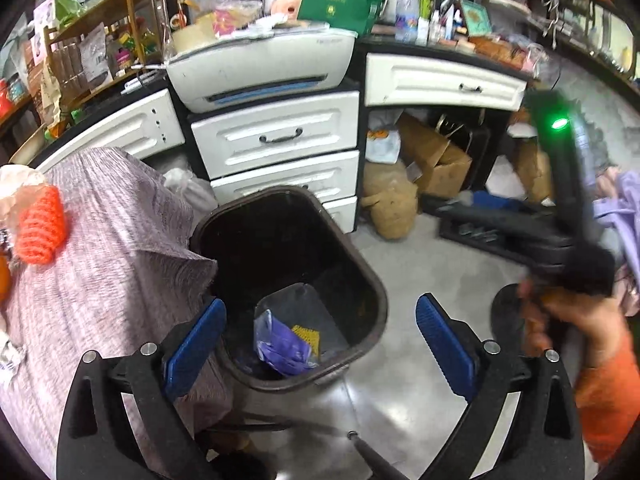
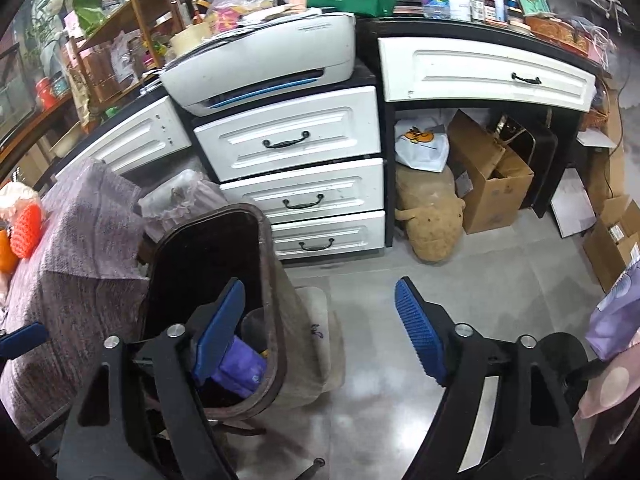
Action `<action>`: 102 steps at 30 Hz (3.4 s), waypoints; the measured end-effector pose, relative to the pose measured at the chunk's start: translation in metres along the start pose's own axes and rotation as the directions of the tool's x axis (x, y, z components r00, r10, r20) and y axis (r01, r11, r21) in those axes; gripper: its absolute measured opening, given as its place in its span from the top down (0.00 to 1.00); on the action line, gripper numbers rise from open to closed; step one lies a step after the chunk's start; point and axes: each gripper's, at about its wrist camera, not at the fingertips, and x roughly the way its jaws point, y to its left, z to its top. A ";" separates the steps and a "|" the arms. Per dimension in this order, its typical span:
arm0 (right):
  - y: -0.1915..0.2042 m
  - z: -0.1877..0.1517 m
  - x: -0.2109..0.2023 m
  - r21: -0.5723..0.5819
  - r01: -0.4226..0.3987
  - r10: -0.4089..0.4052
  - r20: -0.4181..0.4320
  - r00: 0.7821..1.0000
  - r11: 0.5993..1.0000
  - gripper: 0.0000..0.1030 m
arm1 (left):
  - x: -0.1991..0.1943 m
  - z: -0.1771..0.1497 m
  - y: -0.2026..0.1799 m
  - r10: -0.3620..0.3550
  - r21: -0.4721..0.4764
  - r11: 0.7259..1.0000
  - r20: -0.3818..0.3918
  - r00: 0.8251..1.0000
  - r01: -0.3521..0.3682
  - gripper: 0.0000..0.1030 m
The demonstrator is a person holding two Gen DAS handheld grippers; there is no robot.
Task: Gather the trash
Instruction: 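Move the purple bag over the bin and open the left gripper, then grasp the white striped tissue with the right gripper, then grasp the white plastic bag with red wrapper using the left gripper while the right gripper holds the tissue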
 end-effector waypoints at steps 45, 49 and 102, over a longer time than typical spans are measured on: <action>0.348 -0.040 -0.083 -0.576 -0.546 0.545 -0.197 0.815 0.609 0.09 | -0.195 -0.158 0.264 0.482 -0.477 0.773 0.012 0.876 -0.418 0.05; 0.387 -0.050 -0.067 -0.641 -0.564 0.512 -0.295 0.807 0.520 0.09 | -0.196 -0.164 0.274 0.481 -0.489 0.765 0.001 0.877 -0.419 0.05; 0.375 -0.051 -0.059 -0.577 -0.655 0.481 -0.449 0.753 0.487 0.67 | -0.118 -0.110 0.407 0.449 -0.491 0.734 -0.167 0.878 -0.469 0.37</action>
